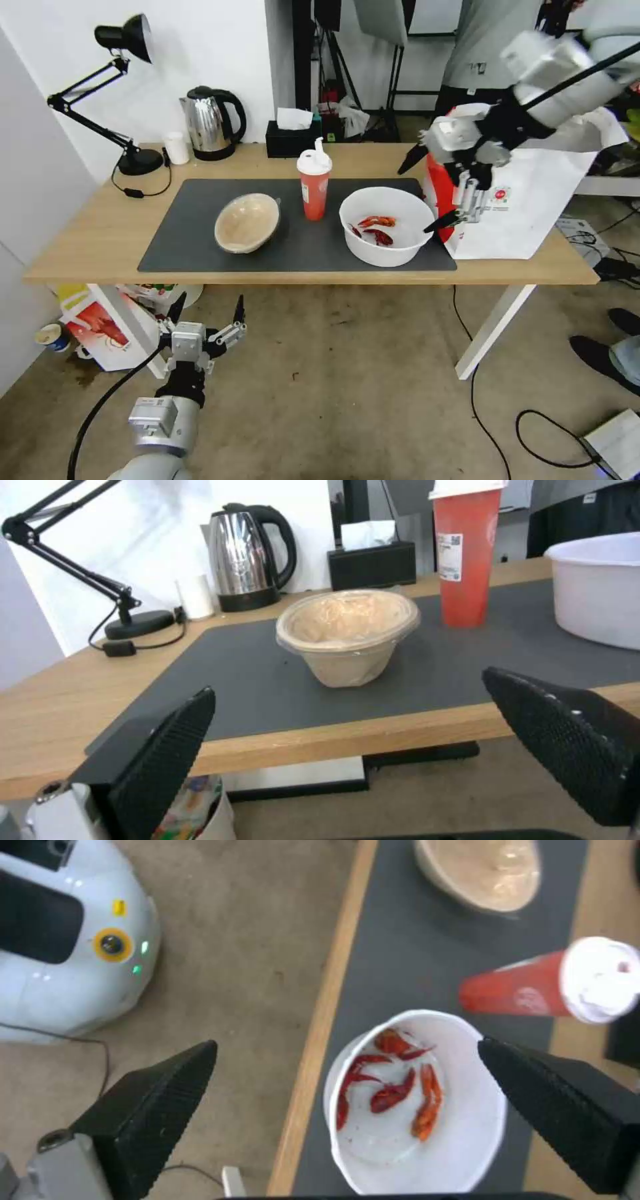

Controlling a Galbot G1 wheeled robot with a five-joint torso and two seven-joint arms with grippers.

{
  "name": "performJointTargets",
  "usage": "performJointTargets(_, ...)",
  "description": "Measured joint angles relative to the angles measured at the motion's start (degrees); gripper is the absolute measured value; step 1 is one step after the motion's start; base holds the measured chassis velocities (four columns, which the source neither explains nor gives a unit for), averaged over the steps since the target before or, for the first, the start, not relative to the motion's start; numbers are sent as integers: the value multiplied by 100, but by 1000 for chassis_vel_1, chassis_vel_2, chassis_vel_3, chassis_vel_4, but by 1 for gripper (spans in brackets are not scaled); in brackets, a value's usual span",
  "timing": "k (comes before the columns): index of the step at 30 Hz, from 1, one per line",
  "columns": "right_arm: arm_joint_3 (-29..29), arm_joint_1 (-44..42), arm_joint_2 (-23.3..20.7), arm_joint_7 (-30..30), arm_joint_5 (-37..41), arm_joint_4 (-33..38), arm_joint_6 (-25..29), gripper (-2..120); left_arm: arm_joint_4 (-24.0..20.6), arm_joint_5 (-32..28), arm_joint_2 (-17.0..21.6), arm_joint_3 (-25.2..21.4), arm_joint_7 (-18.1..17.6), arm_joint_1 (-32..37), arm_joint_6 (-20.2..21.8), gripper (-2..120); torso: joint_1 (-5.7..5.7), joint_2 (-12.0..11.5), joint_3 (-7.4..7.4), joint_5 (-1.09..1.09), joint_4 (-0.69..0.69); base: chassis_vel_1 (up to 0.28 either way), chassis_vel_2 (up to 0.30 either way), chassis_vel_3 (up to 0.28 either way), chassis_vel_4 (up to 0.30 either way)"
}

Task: Pick up the trash from the table and place it into the takeout bag.

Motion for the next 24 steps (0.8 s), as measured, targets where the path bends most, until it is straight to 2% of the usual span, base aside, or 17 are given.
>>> performJointTargets(6,333,-568,-319,-87,-150,-307,-9,100,0,0,0,0,0,0,0,100,0,0,0,0,0,0,0,0,0)
performJointTargets(11,558,-884,-340,-136,-342,-479,-29,100,0,0,0,0,0,0,0,100,0,0,0,2,0,0,0,0,0)
performJointTargets(24,553,-1057,-337,-315,-566,-773,-34,100,0,0,0,0,0,0,0,100,0,0,-1,0,0,0,0,0,0)
